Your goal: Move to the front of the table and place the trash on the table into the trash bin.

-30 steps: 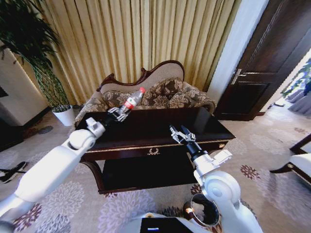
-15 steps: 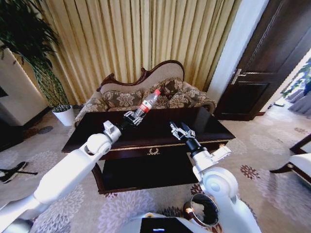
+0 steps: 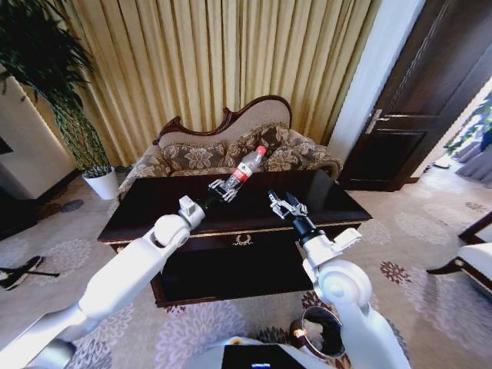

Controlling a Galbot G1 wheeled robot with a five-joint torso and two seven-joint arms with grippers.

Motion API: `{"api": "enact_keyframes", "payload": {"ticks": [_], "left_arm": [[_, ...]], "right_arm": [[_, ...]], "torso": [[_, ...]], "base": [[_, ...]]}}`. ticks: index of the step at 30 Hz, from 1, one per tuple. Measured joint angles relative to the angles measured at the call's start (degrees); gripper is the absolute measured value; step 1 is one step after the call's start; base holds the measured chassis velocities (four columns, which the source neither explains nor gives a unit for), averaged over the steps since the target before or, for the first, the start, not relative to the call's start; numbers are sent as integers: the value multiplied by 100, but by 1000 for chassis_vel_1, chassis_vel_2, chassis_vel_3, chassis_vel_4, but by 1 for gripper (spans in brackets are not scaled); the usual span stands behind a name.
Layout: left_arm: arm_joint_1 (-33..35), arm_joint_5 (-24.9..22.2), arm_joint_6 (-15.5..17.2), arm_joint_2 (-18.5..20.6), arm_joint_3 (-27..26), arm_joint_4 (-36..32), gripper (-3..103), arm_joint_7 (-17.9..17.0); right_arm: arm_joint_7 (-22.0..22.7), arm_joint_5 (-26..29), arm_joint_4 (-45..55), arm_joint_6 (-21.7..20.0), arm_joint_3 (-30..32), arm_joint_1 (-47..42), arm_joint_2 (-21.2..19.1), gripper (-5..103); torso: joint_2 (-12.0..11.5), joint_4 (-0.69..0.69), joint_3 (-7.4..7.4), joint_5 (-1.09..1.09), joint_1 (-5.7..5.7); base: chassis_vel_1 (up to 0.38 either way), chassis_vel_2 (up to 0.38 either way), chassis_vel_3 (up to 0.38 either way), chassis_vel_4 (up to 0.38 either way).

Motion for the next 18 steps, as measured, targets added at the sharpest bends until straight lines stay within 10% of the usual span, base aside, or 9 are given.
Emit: {"api": "enact_keyframes", "payload": {"ticks": [18], "left_arm": [[-171,-34,160,-336,652,-265,36,-136]], "right_arm": [[0,-15,-295,-5,-65,211,50,100]], "torso": [[0,0,0,-1,0]], "base": [[0,0,0,0]]}}
